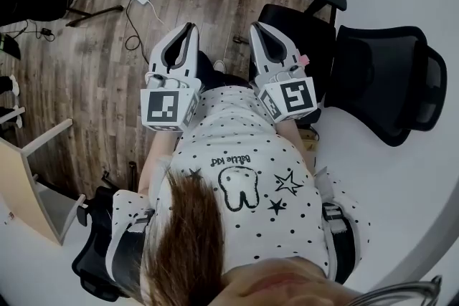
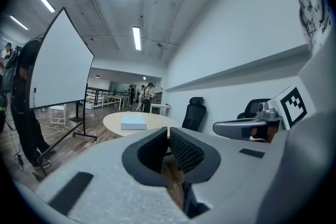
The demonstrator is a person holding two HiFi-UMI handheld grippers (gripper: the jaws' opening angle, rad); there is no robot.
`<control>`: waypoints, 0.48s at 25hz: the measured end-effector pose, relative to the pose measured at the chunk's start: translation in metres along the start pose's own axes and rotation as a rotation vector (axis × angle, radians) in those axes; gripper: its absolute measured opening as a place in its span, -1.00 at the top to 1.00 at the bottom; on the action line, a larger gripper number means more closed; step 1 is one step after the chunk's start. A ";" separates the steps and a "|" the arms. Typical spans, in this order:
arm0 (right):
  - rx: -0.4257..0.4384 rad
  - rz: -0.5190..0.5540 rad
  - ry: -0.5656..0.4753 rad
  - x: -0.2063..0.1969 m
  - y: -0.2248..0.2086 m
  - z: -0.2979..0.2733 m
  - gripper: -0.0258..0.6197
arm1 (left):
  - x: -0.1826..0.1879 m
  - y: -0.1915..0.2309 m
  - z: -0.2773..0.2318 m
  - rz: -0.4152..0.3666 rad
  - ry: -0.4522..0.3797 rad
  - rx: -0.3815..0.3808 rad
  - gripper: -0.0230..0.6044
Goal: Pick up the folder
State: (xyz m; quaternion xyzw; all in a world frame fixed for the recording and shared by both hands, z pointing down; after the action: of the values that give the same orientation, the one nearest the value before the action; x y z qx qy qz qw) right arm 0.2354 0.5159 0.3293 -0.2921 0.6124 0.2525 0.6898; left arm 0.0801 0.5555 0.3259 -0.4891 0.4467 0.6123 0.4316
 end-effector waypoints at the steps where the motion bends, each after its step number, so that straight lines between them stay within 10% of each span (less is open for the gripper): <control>1: -0.008 -0.004 0.002 -0.001 -0.002 0.002 0.90 | -0.001 0.000 0.001 0.000 0.006 0.001 0.84; 12: -0.052 -0.003 0.038 -0.007 -0.012 -0.018 0.90 | -0.013 0.023 -0.023 0.031 0.060 -0.026 0.84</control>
State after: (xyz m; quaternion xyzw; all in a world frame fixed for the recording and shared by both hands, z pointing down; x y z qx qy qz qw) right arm 0.2299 0.4947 0.3364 -0.3154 0.6183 0.2616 0.6706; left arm 0.0648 0.5271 0.3391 -0.5057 0.4590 0.6098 0.4022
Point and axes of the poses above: the fingertips, and each gripper's own axes: z backward along the fingers, y to its left, x out of its top, the point moved 4 cm from there along z, backward along the fingers, and after that the axes turned 14 degrees about -y, right-handed, at the moved point
